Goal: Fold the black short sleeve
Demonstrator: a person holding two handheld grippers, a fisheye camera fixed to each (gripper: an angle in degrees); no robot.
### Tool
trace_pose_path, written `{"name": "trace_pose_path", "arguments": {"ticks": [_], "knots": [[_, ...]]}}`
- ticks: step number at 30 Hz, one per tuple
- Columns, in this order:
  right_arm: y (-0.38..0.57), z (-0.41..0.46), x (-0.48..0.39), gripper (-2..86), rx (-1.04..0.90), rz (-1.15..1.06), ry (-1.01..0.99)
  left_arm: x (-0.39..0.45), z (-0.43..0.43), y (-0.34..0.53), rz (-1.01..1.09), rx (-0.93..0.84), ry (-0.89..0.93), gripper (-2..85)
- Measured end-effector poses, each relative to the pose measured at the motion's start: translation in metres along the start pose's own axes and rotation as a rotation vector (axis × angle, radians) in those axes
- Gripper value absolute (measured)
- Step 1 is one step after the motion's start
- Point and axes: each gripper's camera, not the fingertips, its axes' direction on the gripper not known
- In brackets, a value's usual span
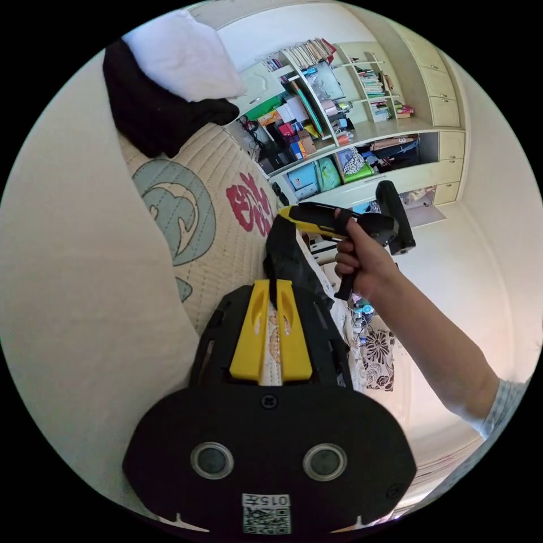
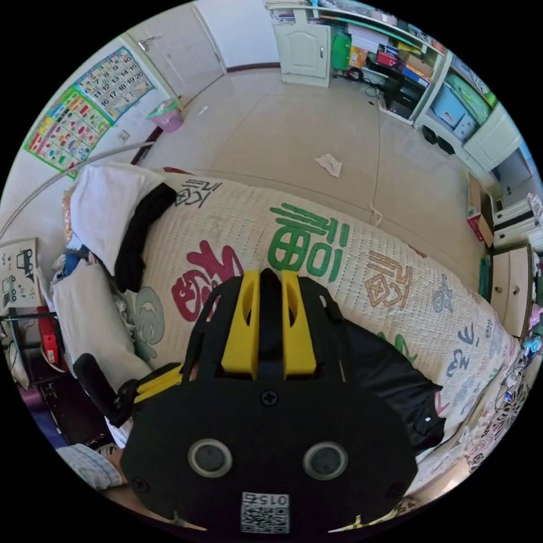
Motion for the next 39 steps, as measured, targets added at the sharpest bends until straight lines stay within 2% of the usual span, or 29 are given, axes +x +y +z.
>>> {"name": "trace_pose_path", "arguments": {"ticks": [3, 6, 9, 11, 14, 19, 23, 26, 29, 32, 34, 36, 39], "knots": [[-0.006, 0.001, -0.003, 0.6, -0.029, -0.026, 0.053, 0.004, -0.007, 0.005, 0.006, -0.007, -0.004, -0.1], [0.008, -0.025, 0.008, -0.4, 0.062, -0.059, -0.047, 0.013, -0.018, 0.015, 0.044, 0.002, 0.005, -0.3], [0.049, -0.074, 0.035, -0.6, 0.229, -0.114, -0.142, 0.038, -0.036, 0.03, 0.177, 0.019, 0.055, -0.3], [0.098, -0.117, 0.065, -0.5, 0.341, -0.14, -0.188, 0.069, -0.045, 0.047, 0.335, -0.016, 0.115, -0.3], [0.165, -0.151, 0.101, -0.2, 0.401, -0.131, -0.265, 0.112, -0.044, 0.081, 0.552, -0.101, 0.16, -0.3], [0.258, -0.143, 0.136, 0.1, 0.303, -0.034, -0.177, 0.157, -0.004, 0.161, 0.827, -0.348, 0.127, 0.3], [0.319, -0.117, 0.164, 0.6, 0.182, 0.124, -0.221, 0.157, 0.026, 0.219, 0.867, -0.528, 0.084, 2.7], [0.349, -0.122, 0.181, 1.3, 0.169, 0.244, -0.195, 0.153, 0.035, 0.247, 0.877, -0.654, 0.078, 5.6], [0.36, -0.146, 0.188, 3.1, 0.29, 0.245, -0.238, 0.16, 0.025, 0.259, 0.904, -0.679, 0.134, 5.9], [0.348, -0.157, 0.186, 4.2, 0.33, 0.177, -0.267, 0.168, 0.023, 0.262, 0.913, -0.631, 0.144, 6.0], [0.336, -0.153, 0.182, 4.6, 0.291, 0.142, -0.281, 0.17, 0.034, 0.266, 0.926, -0.611, 0.111, 6.4], [0.329, -0.144, 0.179, 4.9, 0.205, 0.096, -0.274, 0.171, 0.054, 0.276, 0.941, -0.656, 0.091, 7.0], [0.335, -0.137, 0.176, 3.5, 0.094, 0.068, -0.194, 0.17, 0.086, 0.305, 1.022, -0.755, -0.037, 5.9]]}}
